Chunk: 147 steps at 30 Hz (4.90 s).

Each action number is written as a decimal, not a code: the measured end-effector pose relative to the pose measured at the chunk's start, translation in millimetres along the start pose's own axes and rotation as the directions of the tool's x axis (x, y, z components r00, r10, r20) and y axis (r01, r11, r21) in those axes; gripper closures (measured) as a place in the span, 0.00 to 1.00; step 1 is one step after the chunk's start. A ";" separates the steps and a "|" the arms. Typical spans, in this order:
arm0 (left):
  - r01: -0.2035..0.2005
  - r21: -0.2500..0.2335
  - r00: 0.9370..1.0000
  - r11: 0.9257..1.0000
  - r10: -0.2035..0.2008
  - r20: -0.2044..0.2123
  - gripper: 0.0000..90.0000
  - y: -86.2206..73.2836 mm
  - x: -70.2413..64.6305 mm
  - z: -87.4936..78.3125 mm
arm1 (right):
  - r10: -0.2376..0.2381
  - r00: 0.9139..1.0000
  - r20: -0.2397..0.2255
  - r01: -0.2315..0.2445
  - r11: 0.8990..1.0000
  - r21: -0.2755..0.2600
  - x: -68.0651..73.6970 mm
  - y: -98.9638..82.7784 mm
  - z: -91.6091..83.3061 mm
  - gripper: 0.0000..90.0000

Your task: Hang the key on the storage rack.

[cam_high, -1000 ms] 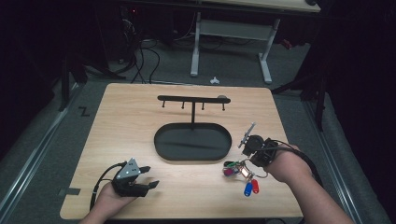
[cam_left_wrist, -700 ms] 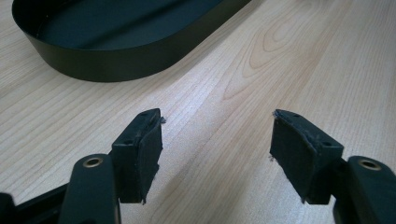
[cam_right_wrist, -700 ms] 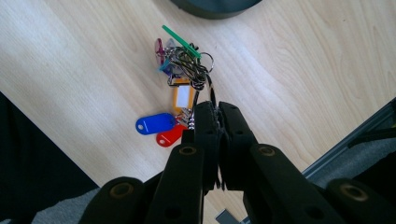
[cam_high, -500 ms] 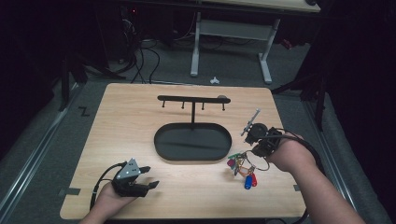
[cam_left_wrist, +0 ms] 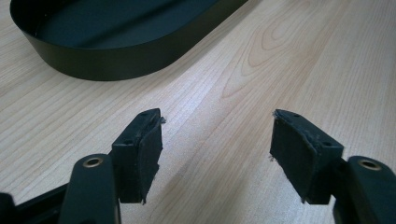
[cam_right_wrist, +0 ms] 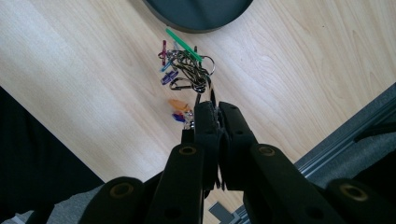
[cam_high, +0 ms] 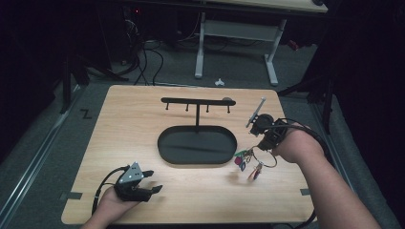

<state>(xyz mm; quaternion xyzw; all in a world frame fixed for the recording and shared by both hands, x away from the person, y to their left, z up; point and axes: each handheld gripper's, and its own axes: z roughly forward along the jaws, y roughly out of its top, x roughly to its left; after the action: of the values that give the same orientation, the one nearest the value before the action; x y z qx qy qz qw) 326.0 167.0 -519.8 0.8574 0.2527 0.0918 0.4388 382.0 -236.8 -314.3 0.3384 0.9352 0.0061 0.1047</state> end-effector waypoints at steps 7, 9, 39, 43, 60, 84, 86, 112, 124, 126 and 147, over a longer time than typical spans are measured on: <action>0.005 0.002 1.000 1.000 -0.005 -0.004 0.38 -1.8 0.4 -1.7 | -0.005 1.000 0.005 0.005 1.000 -0.001 -5.5 10.9 -7.2 0.97; 0.007 0.006 1.000 1.000 -0.007 -0.003 0.38 -2.4 0.5 -2.7 | -0.001 1.000 -0.003 0.001 1.000 -0.003 -6.6 14.0 -9.4 0.97; 0.047 -0.006 0.998 0.999 -0.047 -0.040 0.38 -14.5 4.0 -17.9 | -0.043 0.999 0.006 0.043 0.998 -0.036 -20.3 81.9 -21.0 0.97; 0.048 -0.002 0.998 0.999 -0.048 -0.038 0.38 -14.6 4.4 -18.4 | -0.051 0.999 0.008 0.051 0.998 -0.038 -22.4 92.3 -18.7 0.97; 0.051 -0.013 0.998 0.999 -0.052 -0.043 0.39 -15.9 5.3 -20.3 | -0.066 0.998 0.006 0.067 0.996 -0.057 -28.6 127.8 -19.9 0.97; 0.066 -0.014 0.997 0.998 -0.067 -0.045 0.39 -18.3 7.8 -21.7 | -0.017 1.000 -0.002 0.017 0.999 -0.045 -52.3 140.2 -2.0 0.97; 0.065 -0.013 0.997 0.998 -0.066 -0.046 0.39 -18.2 7.2 -21.6 | -0.019 1.000 0.000 0.019 0.999 -0.049 -52.4 140.1 0.4 0.97; 0.045 0.001 0.998 0.999 -0.045 -0.036 0.39 -15.7 4.1 -16.9 | 0.088 0.994 0.062 -0.074 0.978 -0.197 -37.3 100.4 -10.2 0.65; 0.033 0.016 0.999 0.999 -0.033 -0.034 0.39 -13.2 2.2 -10.1 | 0.177 0.979 0.097 -0.138 0.936 -0.323 -14.5 35.5 22.7 0.45; 0.032 0.019 0.999 0.999 -0.031 -0.033 0.39 -13.2 2.1 -9.5 | 0.200 0.975 0.096 -0.156 0.925 -0.347 -10.3 26.9 32.6 0.42; 0.029 0.039 0.999 0.999 -0.028 -0.028 0.38 -14.5 0.9 -5.8 | 0.293 0.955 0.045 -0.232 0.833 -0.503 48.8 -29.9 138.6 0.40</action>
<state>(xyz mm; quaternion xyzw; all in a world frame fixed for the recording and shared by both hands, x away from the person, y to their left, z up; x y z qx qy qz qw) 319.5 178.6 -528.0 0.8609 0.2728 0.0922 0.4195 354.2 -237.2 -461.6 0.4255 0.8391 0.2378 0.2415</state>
